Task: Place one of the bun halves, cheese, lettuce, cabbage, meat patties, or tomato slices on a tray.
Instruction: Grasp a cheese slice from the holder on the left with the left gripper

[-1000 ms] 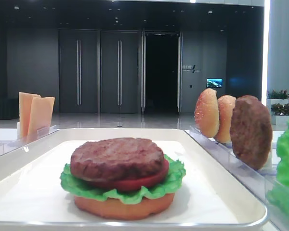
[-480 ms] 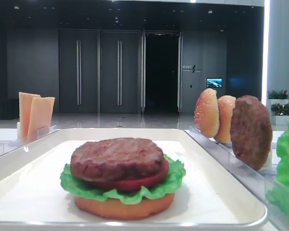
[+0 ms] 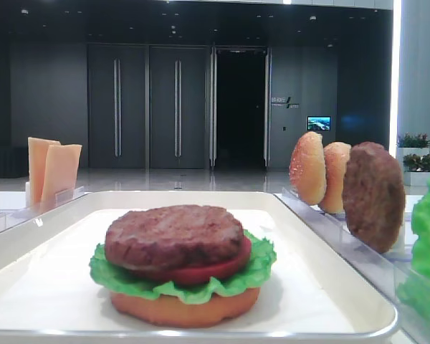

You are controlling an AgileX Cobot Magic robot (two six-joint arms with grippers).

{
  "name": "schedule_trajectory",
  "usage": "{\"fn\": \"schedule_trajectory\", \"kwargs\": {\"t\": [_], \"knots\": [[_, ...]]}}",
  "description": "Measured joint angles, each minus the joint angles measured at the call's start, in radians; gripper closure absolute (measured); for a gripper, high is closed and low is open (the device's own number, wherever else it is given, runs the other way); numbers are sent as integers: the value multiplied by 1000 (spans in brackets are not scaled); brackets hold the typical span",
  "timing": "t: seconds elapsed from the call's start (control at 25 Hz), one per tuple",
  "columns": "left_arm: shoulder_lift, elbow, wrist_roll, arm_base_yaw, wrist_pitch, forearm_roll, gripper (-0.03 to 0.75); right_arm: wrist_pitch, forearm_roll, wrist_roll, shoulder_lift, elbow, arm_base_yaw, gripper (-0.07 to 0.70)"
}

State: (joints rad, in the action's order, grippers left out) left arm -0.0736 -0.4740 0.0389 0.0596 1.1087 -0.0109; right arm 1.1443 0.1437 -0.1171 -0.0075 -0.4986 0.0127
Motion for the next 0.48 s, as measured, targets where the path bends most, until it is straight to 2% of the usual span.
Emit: {"fn": "schedule_trajectory", "kwargs": {"t": [0.16, 0.32, 0.48], "knots": [[0, -5, -1, 0, 12, 0, 165, 0, 0, 0, 0, 0, 0, 107], [-27, -53, -2, 0, 61, -1, 230, 0, 0, 0, 0, 0, 0, 107], [-77, -107, -11, 0, 85, -1, 249, 0, 0, 0, 0, 0, 0, 107]]}}
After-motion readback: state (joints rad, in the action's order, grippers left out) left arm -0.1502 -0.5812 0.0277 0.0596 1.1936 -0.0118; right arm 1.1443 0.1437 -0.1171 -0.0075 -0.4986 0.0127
